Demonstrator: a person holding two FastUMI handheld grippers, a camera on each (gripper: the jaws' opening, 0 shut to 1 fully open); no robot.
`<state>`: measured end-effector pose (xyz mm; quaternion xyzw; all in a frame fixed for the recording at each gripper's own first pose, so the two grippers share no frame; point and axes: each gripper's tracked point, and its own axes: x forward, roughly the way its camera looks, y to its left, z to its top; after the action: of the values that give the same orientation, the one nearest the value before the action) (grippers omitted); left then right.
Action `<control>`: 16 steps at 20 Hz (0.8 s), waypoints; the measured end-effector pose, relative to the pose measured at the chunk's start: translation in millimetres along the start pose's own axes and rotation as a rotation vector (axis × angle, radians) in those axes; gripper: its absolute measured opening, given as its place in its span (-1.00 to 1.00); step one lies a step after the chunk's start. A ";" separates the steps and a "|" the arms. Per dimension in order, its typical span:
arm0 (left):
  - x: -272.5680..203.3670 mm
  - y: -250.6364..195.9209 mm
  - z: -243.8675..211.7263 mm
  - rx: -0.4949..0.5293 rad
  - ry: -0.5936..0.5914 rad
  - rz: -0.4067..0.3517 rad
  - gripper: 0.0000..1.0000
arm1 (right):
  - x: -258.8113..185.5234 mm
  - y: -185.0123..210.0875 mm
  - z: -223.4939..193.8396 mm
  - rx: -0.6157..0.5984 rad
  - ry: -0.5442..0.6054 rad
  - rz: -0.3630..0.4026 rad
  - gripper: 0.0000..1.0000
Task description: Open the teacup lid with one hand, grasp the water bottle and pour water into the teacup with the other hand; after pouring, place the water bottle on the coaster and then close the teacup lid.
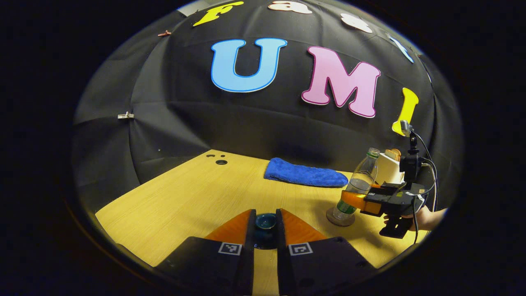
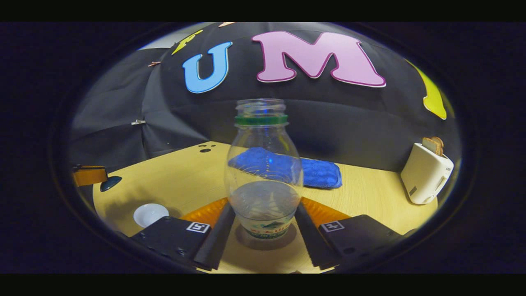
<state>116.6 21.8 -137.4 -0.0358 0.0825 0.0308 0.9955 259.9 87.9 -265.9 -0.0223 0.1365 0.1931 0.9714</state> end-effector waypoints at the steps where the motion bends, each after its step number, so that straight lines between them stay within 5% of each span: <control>1: 0.9 -2.8 -0.1 0.007 -0.001 -0.005 -0.46 | -1.6 -1.7 -0.9 -0.004 0.008 -0.006 0.72; 5: 5.7 -14.7 0.1 0.036 0.000 -0.024 -0.46 | -14.9 -7.1 -5.7 -0.009 0.030 -0.026 1.00; 16: 30.7 -57.9 -25.3 0.091 -0.008 -0.107 -0.46 | -104.1 -12.6 -56.2 -0.015 0.140 -0.094 1.00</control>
<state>146.6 -36.1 -163.6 0.0052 0.0777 -0.0260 0.9966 157.9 32.4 -291.5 -0.0497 0.2016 0.1462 0.9672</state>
